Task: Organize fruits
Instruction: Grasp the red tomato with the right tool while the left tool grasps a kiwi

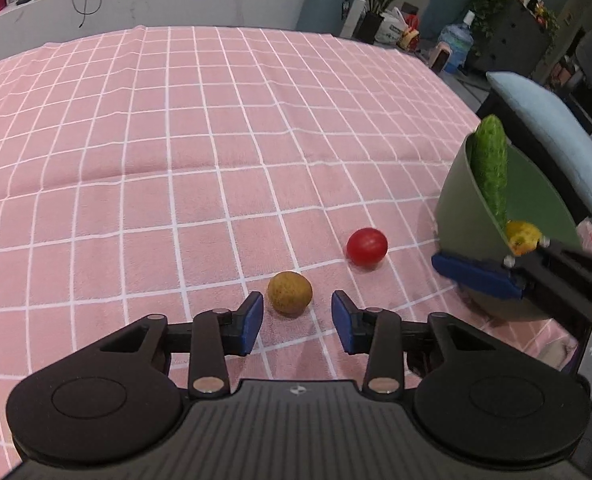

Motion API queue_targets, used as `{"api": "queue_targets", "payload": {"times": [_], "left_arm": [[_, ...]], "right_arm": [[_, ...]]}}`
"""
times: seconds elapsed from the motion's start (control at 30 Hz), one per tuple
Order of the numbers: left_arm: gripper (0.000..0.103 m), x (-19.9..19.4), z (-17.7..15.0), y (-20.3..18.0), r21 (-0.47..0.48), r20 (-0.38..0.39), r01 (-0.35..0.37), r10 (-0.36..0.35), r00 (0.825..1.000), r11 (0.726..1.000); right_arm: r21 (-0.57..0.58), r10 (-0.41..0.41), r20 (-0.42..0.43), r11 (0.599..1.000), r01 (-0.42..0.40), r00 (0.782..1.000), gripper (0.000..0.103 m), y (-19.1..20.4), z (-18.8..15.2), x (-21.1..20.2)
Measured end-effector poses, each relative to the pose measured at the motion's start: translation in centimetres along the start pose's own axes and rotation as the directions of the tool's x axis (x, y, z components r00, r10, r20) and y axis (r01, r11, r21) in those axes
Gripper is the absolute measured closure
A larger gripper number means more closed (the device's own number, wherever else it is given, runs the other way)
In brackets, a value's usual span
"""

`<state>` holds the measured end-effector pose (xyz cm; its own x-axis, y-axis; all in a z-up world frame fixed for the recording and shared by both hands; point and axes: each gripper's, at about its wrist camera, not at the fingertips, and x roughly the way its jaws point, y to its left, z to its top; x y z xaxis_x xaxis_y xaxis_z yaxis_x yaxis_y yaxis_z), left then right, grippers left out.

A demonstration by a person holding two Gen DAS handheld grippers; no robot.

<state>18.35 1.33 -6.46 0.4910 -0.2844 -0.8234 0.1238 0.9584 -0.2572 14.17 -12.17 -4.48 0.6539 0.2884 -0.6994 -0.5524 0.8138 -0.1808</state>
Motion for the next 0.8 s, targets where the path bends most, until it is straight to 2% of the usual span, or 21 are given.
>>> {"api": "queue_targets", "payload": {"times": [0.27,0.47,0.8], "left_arm": [[0.074,1.2,0.2,-0.1,0.024,-0.024,-0.002,0.003,1.000,1.000],[0.076,1.4,0.1,0.2,0.023,-0.006,0.000,0.000,1.000,1.000],[0.076,0.7,0.4,1.6,-0.035,0.020,-0.012,0.013,1.000,0.999]], "right_arm": [[-0.133,-0.044,-0.018,0.990,0.041,0.999,0.061,0.4,0.4,2.0],[-0.213,-0.085,-0.035,0.974,0.076,0.996,0.063,0.7,0.3,3.4],[-0.242,-0.096,-0.062,0.967,0.079,0.993,0.065,0.3,0.9,4.9]]}}
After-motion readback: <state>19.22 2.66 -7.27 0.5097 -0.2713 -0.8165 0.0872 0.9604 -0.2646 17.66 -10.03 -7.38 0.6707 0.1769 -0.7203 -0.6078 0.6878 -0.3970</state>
